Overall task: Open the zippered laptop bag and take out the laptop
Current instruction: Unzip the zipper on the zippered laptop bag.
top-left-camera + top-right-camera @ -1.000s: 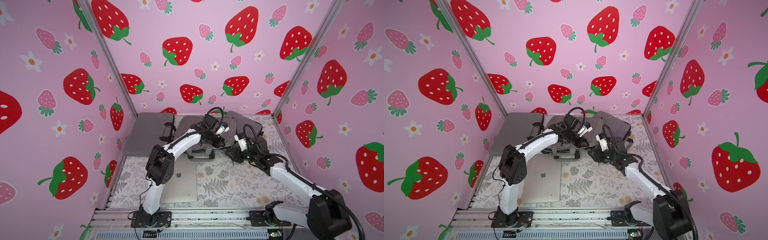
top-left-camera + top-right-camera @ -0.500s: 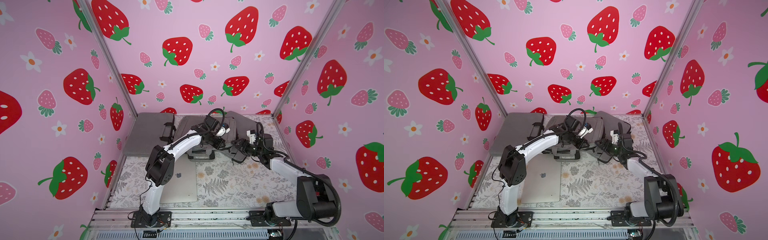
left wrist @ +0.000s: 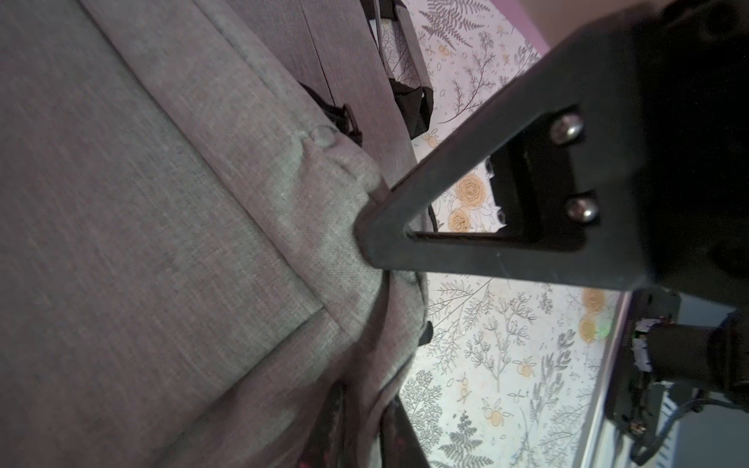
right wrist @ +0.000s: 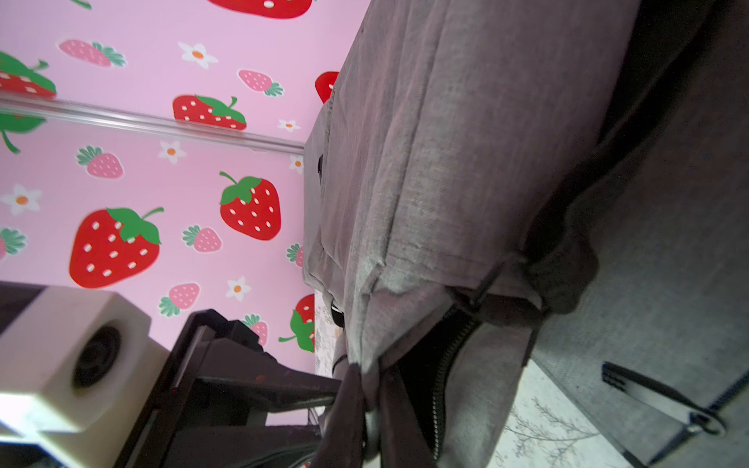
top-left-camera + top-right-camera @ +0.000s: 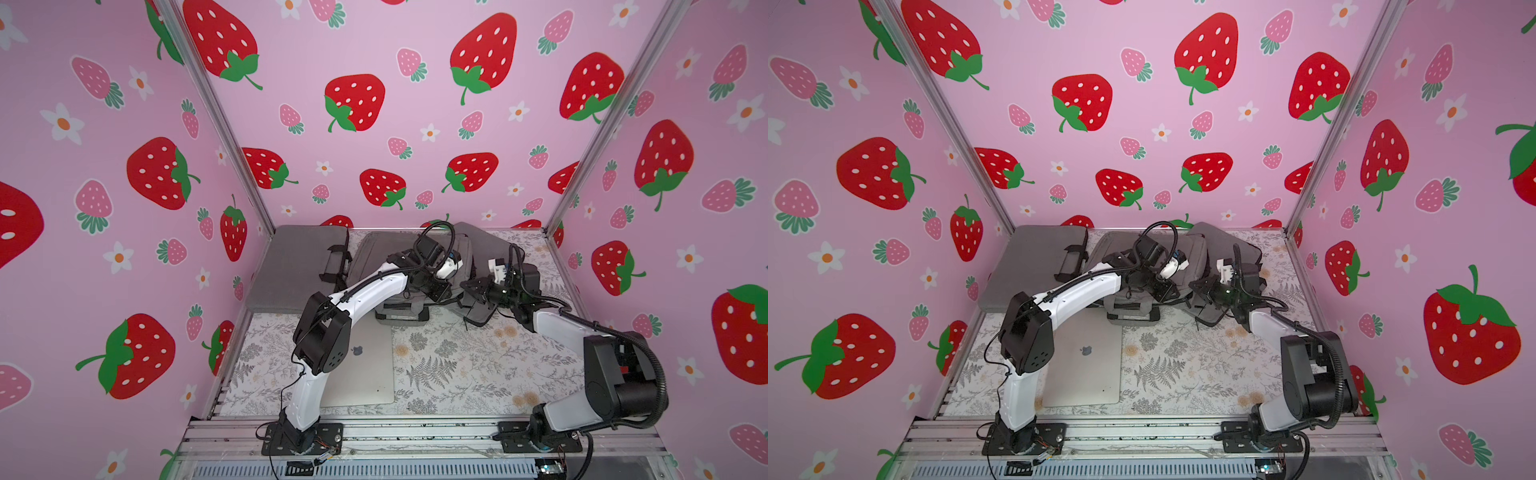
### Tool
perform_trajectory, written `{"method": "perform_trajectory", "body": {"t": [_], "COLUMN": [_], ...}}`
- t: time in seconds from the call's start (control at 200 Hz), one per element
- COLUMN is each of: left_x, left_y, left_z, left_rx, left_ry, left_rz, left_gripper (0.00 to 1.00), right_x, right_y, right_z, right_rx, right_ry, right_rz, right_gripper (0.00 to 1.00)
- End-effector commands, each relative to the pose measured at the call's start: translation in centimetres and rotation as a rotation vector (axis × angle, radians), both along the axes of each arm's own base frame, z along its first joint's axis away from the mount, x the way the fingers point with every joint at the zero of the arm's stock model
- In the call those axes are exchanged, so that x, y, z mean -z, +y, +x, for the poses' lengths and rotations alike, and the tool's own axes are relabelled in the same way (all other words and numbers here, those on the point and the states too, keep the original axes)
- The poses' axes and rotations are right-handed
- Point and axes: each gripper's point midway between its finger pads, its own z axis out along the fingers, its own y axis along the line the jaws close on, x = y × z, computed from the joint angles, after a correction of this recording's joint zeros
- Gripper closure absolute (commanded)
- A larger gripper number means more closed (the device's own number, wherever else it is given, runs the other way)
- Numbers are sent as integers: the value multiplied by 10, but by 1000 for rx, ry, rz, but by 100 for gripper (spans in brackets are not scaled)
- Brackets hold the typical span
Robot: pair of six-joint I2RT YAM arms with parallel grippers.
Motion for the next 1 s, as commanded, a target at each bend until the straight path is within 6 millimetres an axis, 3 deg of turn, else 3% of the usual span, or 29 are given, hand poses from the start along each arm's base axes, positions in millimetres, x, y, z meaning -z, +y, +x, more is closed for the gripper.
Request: {"method": "perform_trajectory", "body": {"t": [0.0,0.23,0.465,0.545,0.75,0.995], "left_x": [-25,-34,-35,-27,-12,1], "left_y": [6,26,27,22,-13,-35], "left_z": [8,11,-21,-32,-48,-32], "left_rx": [-57,-279,-447,-512,-537,-562], "left_ry": [-79,-90,-63,-26,20,17], "left_rz": [34,81,84,41,-43,-69], "left_gripper": [70,52,45,45,48,49], "right_x": [-30,-28,-25,-27,-27,-23], "right_y": [10,14,17,19,23,27], "right_z": [6,3,0,-1,-5,-12], "right_rx": [-30,-50,-68,-76,-114,-148], "right_ry": [-68,-34,3,6,22,48], "right_rz": [43,46,58,70,91,115], "right_gripper": [97,99,99,99,99,99]}}
